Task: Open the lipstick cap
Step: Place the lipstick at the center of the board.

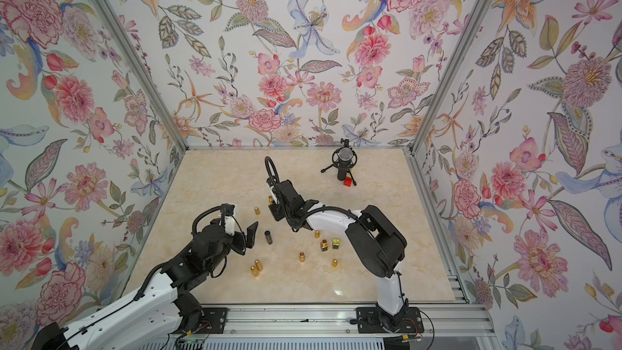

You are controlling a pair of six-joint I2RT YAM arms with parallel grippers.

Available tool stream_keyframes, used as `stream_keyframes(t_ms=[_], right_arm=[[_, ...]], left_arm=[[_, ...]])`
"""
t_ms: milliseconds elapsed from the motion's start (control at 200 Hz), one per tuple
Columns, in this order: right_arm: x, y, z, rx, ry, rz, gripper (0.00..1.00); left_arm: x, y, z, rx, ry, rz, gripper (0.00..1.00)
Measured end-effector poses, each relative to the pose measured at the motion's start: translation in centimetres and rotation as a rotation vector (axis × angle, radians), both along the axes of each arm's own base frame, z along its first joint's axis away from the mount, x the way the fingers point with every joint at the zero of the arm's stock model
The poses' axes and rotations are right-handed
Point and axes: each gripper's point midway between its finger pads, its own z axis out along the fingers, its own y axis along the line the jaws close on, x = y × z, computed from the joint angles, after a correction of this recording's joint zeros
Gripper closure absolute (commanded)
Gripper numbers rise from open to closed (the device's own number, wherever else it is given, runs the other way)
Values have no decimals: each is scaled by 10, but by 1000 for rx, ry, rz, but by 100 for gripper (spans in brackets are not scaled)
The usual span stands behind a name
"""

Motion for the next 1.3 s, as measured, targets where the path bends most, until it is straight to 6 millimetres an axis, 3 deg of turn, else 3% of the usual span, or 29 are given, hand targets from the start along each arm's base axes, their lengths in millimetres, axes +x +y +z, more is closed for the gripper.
stream_keyframes(t_ms=[540,751,1056,1301], right_arm=[[-3,-7,-35,-30,7,-8,84],[-2,-9,-38,-27,-8,-19,82],[-3,-10,-39,-31,-17,-14,64],[-6,-7,-35,-29,-21,-6,55]], left_arm=[[1,1,0,-1,2,3,1],[1,1,-1,0,2,3,1],[1,1,-3,5,9,5,1],[2,2,-3,5,9,7,1]])
